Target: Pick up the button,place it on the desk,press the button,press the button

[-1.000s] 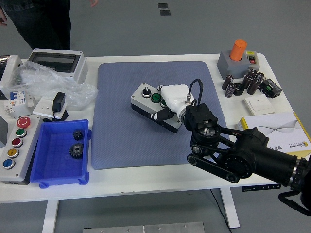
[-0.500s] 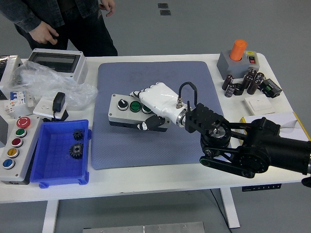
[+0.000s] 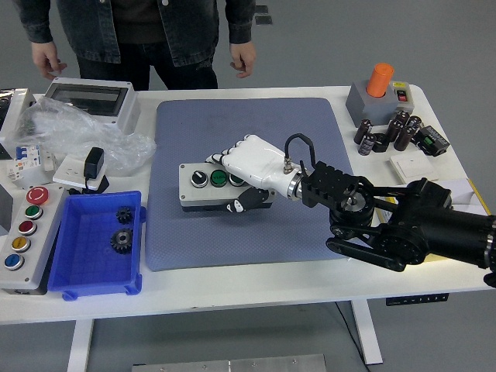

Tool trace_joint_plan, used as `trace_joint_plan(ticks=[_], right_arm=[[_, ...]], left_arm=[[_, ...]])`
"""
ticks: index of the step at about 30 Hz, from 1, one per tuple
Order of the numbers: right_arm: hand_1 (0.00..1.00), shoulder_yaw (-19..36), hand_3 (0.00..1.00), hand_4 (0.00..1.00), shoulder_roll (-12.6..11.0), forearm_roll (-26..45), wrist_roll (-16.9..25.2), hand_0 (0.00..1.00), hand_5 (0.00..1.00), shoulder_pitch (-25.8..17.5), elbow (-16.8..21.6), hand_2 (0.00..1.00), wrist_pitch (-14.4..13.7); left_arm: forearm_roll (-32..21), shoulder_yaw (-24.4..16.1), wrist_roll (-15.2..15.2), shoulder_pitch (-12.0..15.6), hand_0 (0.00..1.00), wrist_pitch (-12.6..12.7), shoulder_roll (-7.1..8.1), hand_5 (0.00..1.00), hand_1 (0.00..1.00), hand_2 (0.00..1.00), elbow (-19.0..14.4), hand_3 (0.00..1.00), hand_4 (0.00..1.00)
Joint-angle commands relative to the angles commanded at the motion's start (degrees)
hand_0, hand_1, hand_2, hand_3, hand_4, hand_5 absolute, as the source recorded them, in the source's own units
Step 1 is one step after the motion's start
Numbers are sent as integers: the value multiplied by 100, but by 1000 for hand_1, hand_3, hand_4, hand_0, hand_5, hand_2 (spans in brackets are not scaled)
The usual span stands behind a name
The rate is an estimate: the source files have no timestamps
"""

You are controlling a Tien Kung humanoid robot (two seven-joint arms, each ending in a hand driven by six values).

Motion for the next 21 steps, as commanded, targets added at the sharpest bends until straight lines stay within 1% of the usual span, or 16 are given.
trace_joint_plan(ticks=[4,5,11,12,16,17,21], right_arm=[[408,15,324,445,44,46,48,326,22,-10,-189,362,61],[421,20,324,447,53,53,56,334,26,-16,-235,365,80],[421,48,324,447,85,54,48,334,26,-34,-333,365,162],[439,53,324,457,94,55,42,354,22,-37,-350,368,180],[439,92,324,457,124,0,36,354,22,-45,-413,368,290],[495,100,330,485,128,-18,40,399,12,-47,-426,449,316],[495,83,330,485,130,-20,37,399,12,-53,-448,449,341]], left_arm=[[20,-18,1,-5,602,-4,1,437,646,607,-1,621,591],[27,-24,3,-6,602,-7,0,443,645,608,-2,621,588],[42,-38,8,-14,602,-14,-2,443,645,608,-3,621,588],[47,-43,7,-17,602,-14,0,444,645,608,-3,621,588],[60,-56,7,-23,602,-17,3,444,645,608,-4,621,588],[53,-50,7,-22,601,-17,3,443,645,608,-3,621,588],[26,-24,8,-14,601,-16,3,443,645,608,-1,621,588]])
